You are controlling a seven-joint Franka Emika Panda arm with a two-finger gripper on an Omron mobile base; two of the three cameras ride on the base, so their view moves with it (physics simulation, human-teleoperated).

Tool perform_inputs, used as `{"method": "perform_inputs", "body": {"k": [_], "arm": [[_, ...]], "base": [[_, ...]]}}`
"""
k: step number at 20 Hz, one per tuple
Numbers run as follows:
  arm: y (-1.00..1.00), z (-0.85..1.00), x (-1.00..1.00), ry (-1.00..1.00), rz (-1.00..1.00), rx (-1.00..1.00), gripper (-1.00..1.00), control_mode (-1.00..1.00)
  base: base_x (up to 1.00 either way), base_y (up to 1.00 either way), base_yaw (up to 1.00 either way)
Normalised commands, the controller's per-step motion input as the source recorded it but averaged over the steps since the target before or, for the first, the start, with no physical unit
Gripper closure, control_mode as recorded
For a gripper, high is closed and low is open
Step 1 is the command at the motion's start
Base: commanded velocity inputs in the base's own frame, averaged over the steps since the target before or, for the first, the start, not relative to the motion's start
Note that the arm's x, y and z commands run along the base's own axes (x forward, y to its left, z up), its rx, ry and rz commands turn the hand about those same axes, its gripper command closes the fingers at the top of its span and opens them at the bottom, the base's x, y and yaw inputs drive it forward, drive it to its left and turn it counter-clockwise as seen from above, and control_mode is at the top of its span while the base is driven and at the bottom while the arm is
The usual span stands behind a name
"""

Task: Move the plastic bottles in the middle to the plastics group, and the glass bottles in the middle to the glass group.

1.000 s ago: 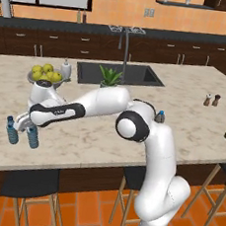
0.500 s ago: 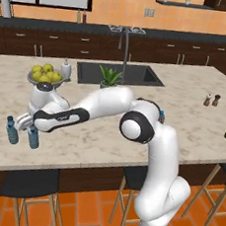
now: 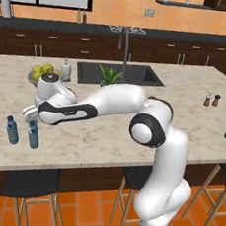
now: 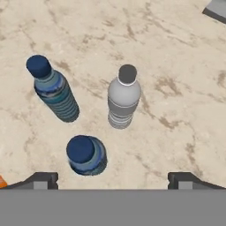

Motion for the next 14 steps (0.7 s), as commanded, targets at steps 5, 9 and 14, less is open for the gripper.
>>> {"method": "perform_inputs", "body": {"k": [5,9,14], "arm": [[-0.85,0.40,-0.33,0.00,-0.11,0.00,-1.00,-1.00],[-0.94,0.33,-0.30,0.00,-0.12,0.00,-1.00,-1.00],[-0.99,0.10,-0.25,0.00,-0.07,0.00,-1.00,-1.00]], "base": [[0.00,0.00,0.00],[0.00,0.00,0.00],[0.00,0.00,0.00]]}}
